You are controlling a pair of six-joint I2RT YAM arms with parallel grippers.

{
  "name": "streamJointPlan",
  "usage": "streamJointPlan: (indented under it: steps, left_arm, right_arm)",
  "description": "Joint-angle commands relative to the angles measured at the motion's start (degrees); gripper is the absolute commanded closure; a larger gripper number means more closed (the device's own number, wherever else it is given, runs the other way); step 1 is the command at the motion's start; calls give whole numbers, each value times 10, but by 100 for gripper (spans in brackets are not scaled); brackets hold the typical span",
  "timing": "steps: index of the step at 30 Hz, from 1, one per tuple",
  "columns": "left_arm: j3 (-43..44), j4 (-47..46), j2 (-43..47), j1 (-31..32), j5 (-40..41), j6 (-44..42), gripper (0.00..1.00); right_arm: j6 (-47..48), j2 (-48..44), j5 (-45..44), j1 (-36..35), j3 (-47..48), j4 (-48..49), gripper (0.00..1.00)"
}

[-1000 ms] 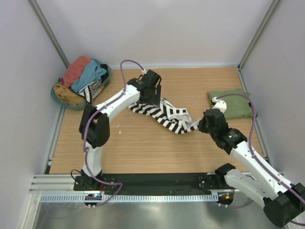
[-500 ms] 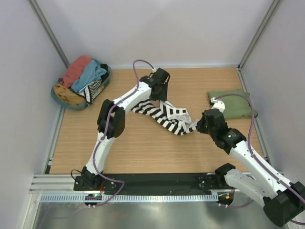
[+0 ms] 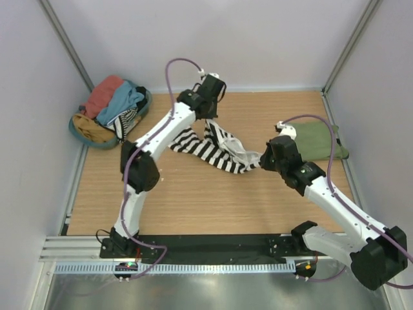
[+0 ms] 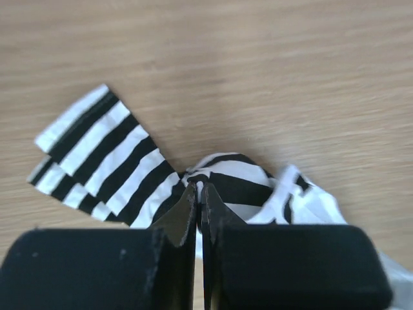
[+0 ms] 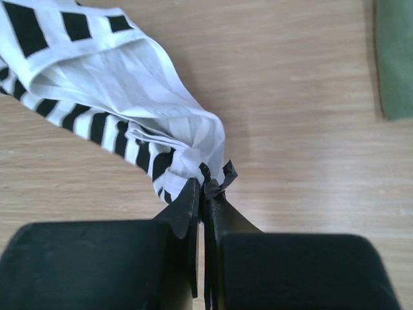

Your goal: Fold and stack the tank tops

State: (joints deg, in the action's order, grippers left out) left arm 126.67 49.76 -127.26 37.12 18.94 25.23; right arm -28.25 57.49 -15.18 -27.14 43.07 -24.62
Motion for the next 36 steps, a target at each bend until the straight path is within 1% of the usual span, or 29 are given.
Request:
streamJointPlan:
  steps: [1,3,4,5,8,9,10,13,15,19,22,23,25,26,27,29,30,32,33,35,36]
  left_arm:
    - [21,-8,171,1,74,-31,100]
    - [6,-15,213,1,83,-28,100]
    - [-18,-20,240,1,85,-27,100]
    - [-29,-32,286,1,85,-23,100]
    - [-76,-54,358,5,87,-18,100]
    - [-85,-57,406,11,91,-17,100]
    - [-98,-60,425,15,94,-19,100]
    - [-107,-59,493,45,104,-28,100]
    - [-111,-57,533,58,111,-31,100]
    - [-142,-59,578,70,119,-22,100]
    - [-171,-70,584,70,125,-24,100]
    - [-180,-77,580,69,125,-26,98]
    - [-210,-99,566,70,127,-30,96]
    - [-216,-103,544,69,130,-27,96]
    - [-224,-108,527,68,128,-25,96]
    - [-224,-106,477,65,116,0,99]
    - [-224,-104,462,64,88,9,100]
    - [-227,-95,436,62,66,38,100]
    - [-244,-98,426,61,44,60,100]
    - [-280,-134,431,62,27,82,100]
    - [-327,-155,447,62,14,96,100]
  right_arm:
    - [42,0,55,2,67,81,99]
    - [51,-2,74,2,81,84,99]
    - [54,-5,81,2,94,86,99]
    - [57,-7,88,2,99,88,99]
    - [72,-27,176,2,109,108,99]
    - [76,-34,209,0,109,117,99]
    - [75,-50,269,-2,109,124,99]
    - [77,-82,354,-20,111,152,99]
    - [77,-98,363,-39,116,150,99]
    - [78,-118,344,-42,150,114,99]
    - [77,-110,302,-42,168,90,99]
    - [75,-96,247,-42,173,73,99]
    - [63,-67,181,-42,201,36,99]
    - [62,-52,133,-42,214,24,99]
    - [55,-18,61,-42,241,13,99]
    - [52,12,-2,-42,270,-9,99]
    - [55,36,-29,-42,296,-8,99]
    - [57,60,-48,-42,327,-3,99]
    - [60,80,-50,-40,358,0,99]
    - [66,96,-22,-39,391,7,99]
    - [73,100,9,-40,412,19,99]
